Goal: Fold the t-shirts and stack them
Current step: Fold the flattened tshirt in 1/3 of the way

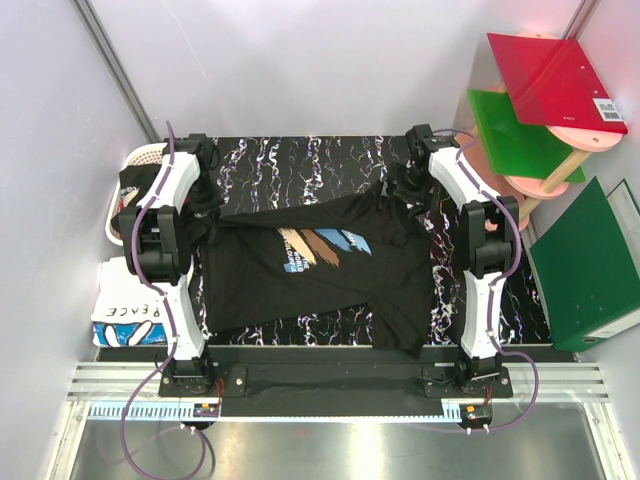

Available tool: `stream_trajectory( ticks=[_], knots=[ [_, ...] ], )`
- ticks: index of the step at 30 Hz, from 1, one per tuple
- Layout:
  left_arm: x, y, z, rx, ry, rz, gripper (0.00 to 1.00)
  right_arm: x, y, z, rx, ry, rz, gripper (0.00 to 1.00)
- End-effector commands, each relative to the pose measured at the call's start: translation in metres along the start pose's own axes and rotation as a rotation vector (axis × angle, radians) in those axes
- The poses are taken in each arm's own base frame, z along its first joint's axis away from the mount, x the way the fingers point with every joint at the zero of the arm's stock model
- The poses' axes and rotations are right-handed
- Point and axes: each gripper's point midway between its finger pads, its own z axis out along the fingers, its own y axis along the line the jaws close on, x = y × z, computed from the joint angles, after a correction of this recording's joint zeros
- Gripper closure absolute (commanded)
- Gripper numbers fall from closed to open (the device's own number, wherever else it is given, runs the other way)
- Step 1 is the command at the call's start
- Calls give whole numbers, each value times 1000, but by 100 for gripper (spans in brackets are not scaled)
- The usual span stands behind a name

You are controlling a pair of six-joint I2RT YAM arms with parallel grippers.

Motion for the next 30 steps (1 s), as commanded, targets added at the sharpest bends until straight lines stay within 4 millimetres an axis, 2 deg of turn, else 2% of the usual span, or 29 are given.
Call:
stream_trajectory(
  ticks=[1,5,6,11,15,20,25,26,27,30],
  knots=[
    [-1,5,-23,4,-42,26,100,-4,26,7,-120,23,-2,11],
    [10,12,-22,-26,-3,54,100,0,37,16,-182,70,-1,12],
    [15,15,-20,-39,19,60,100,-2,44,13,-212,72,-9,13],
    [31,24,-13,-75,51,72,100,-12,48,22,-222,64,-16,14],
    [33,26,-10,-81,57,72,100,-37,36,30,-120,-30,1,13],
    [30,22,-4,-81,62,71,100,-64,34,40,-67,-115,17,13],
    [22,16,-2,-71,57,74,100,-75,23,75,-7,-112,20,15],
    [22,16,-2,-69,63,74,100,-75,20,81,12,-108,19,17],
    [23,6,-3,-63,59,98,100,-72,17,90,26,-92,15,20],
    [22,3,-5,-62,57,104,100,-69,8,104,68,-73,13,28]
  ],
)
